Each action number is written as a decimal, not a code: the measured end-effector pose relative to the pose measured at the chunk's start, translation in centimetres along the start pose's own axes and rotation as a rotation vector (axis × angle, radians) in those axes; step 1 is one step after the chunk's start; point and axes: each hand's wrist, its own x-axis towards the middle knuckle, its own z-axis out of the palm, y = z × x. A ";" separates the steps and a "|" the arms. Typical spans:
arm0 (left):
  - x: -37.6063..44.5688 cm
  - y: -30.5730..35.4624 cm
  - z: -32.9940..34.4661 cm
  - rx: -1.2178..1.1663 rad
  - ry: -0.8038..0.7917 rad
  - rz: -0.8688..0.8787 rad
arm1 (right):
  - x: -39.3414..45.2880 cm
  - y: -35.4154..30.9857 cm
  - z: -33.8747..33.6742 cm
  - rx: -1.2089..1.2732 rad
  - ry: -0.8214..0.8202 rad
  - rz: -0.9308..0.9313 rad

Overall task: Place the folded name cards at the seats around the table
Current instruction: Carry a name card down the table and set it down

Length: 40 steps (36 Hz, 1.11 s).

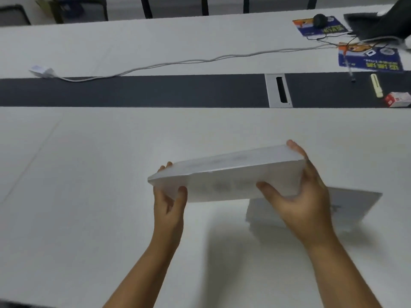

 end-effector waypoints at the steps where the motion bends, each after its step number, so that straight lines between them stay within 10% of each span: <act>1: 0.2 -0.3 -1.3 0.004 0.038 -0.003 | 0.0 -0.7 1.3 0.024 -0.054 0.026; 8: 2.5 -4.4 -8.5 0.190 0.214 -0.106 | 1.1 -3.0 10.7 0.036 -0.349 0.074; 20: 10.5 -10.3 -16.9 0.417 0.066 -0.151 | 2.7 2.3 22.5 0.044 -0.459 0.309; 40: 14.1 -13.7 -18.7 0.709 0.157 -0.110 | 2.6 5.5 29.1 -0.384 0.143 0.123</act>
